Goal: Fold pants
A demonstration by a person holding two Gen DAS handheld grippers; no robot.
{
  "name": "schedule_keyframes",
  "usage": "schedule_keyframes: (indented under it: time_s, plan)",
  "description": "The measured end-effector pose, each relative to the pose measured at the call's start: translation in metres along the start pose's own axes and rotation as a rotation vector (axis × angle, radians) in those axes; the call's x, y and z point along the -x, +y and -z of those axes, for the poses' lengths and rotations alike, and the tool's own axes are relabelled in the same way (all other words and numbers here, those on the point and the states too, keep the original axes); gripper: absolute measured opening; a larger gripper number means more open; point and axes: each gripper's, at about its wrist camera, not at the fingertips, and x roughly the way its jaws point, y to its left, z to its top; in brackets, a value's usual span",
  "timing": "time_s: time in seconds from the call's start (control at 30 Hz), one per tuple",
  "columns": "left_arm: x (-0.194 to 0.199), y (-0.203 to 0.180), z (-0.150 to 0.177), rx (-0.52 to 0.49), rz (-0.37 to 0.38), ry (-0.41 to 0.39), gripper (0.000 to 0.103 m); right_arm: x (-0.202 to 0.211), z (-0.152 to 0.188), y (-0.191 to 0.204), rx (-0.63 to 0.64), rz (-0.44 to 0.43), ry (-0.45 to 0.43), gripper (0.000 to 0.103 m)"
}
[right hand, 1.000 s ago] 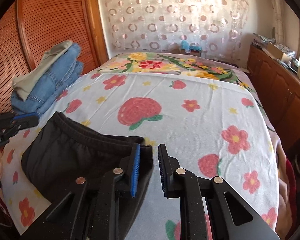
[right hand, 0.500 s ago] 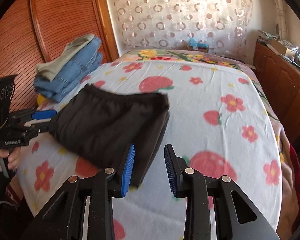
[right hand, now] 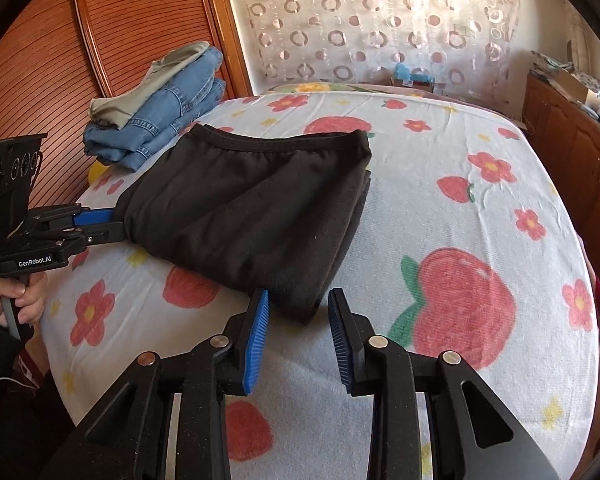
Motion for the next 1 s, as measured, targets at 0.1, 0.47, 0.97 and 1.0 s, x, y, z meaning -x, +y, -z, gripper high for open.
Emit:
schedule_keyframes:
  time_s: [0.1, 0.47, 0.97, 1.0]
  plan:
    - [-0.003, -0.001, 0.000, -0.008, -0.020, 0.005, 0.036, -0.002, -0.001, 0.001, 0.014, 0.008, 0.007, 0.015]
    - [0.014, -0.003, 0.000, -0.006, -0.009, -0.059, 0.014, 0.015, 0.000, -0.004, 0.012, 0.046, -0.037, 0.004]
    - [0.060, -0.007, 0.029, -0.004, 0.018, -0.057, 0.015, 0.056, 0.029, 0.028, 0.049, -0.022, -0.038, 0.004]
    - [0.058, -0.006, 0.031, -0.003, 0.012, -0.047, 0.015, 0.057, 0.031, 0.029, 0.051, -0.022, -0.036, 0.004]
